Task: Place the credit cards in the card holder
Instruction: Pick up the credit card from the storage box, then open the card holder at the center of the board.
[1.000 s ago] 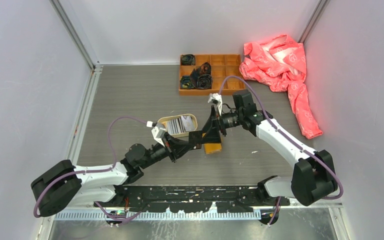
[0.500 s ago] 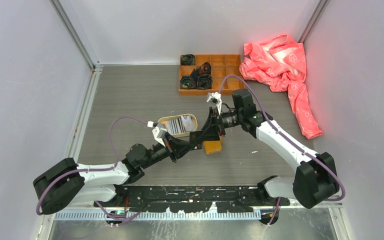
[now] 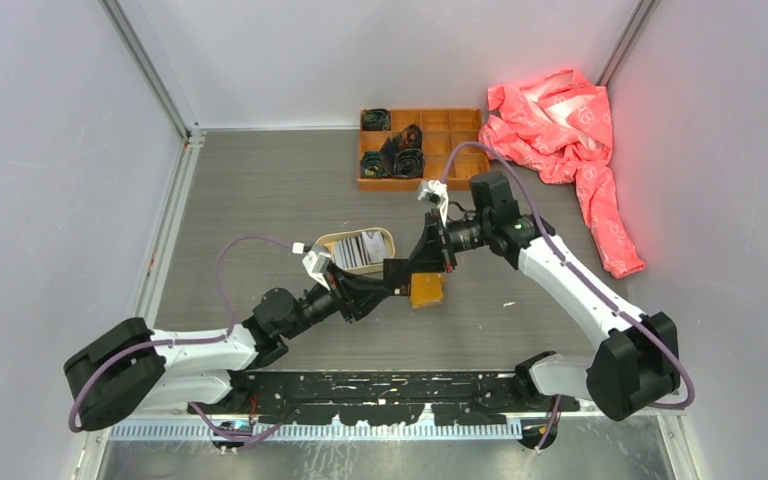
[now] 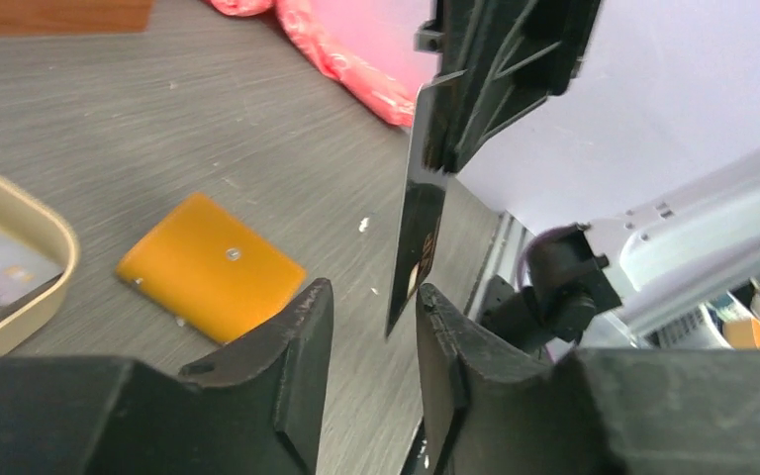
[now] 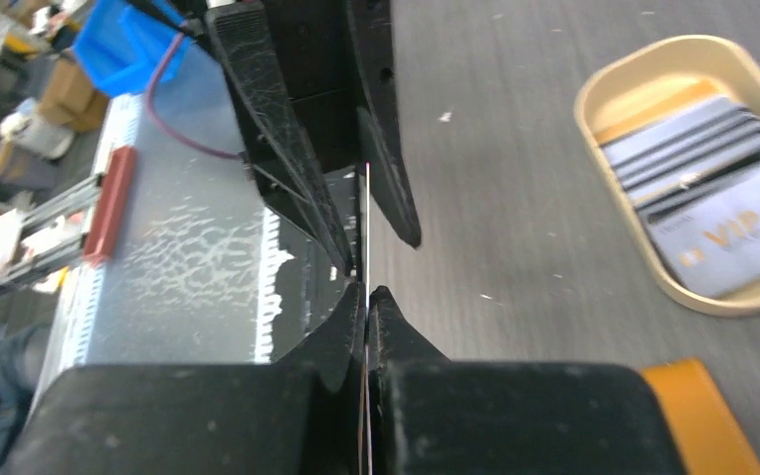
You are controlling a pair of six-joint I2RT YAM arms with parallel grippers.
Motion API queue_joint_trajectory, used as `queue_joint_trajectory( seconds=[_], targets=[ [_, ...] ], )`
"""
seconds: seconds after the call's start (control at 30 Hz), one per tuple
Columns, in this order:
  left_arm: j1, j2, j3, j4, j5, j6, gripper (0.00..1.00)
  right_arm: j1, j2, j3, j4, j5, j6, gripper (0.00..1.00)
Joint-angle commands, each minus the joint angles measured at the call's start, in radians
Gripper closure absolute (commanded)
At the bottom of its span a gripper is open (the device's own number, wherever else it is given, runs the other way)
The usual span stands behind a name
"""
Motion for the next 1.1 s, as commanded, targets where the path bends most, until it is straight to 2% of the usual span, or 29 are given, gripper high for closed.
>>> queue_joint_trajectory(
  seconds=[0.0,0.07,0.13,0.27,0.4,0.43,0.47,0.5,0.53,0.6,0.7,0.77,0.9,1.07],
  targets=[
    [-0.006,-0.121,-0.006,-0.219,-0.254,-0.062,0.58,-0.072,-0.037,0.095,-0.144,0.161,-0.117,0.99],
    [-0.037,-0.197,0.036,-0.529,-0.379,-0.067,0.56,-0.109,-0.046,0.106,-0.164,0.273,-0.124,0.99],
    [-0.107,-0.233,0.067,-0.735,-0.547,-0.065,0.54,-0.141,-0.053,0.103,-0.164,0.361,-0.124,0.99],
    [-0.214,-0.220,0.137,-0.916,-0.737,-0.073,0.51,-0.166,-0.035,0.108,-0.165,0.466,-0.118,0.99],
    [-0.264,-0.087,0.296,-1.000,-0.780,-0.035,0.43,-0.189,-0.021,0.113,-0.154,0.519,-0.096,0.99],
    [-0.268,-0.028,0.327,-1.007,-0.781,-0.040,0.36,-0.197,-0.021,0.114,-0.150,0.534,-0.089,0.99],
    [-0.269,0.018,0.358,-1.010,-0.800,-0.067,0.25,-0.207,-0.023,0.113,-0.146,0.546,-0.077,0.99],
    [-0.269,0.069,0.386,-1.025,-0.831,-0.127,0.10,-0.219,-0.024,0.112,-0.139,0.555,-0.067,0.99],
    [-0.268,0.115,0.417,-1.052,-0.858,-0.187,0.02,-0.232,-0.026,0.109,-0.133,0.562,-0.057,0.99],
    [-0.263,0.203,0.483,-1.085,-0.848,-0.230,0.00,-0.253,-0.031,0.106,-0.124,0.563,-0.041,0.99],
    [-0.264,0.291,0.559,-1.020,-0.751,-0.136,0.12,-0.283,-0.031,0.105,-0.120,0.559,-0.026,0.99],
    [-0.269,0.341,0.630,-1.044,-0.733,-0.120,0.18,-0.300,-0.028,0.107,-0.120,0.558,-0.021,0.99],
    [-0.299,0.480,0.872,-1.356,-0.853,-0.194,0.18,-0.333,-0.026,0.107,-0.123,0.545,-0.014,0.99],
    [-0.321,0.710,1.179,-1.629,-0.881,-0.227,0.16,-0.361,-0.023,0.110,-0.124,0.538,-0.004,0.99]
  ],
)
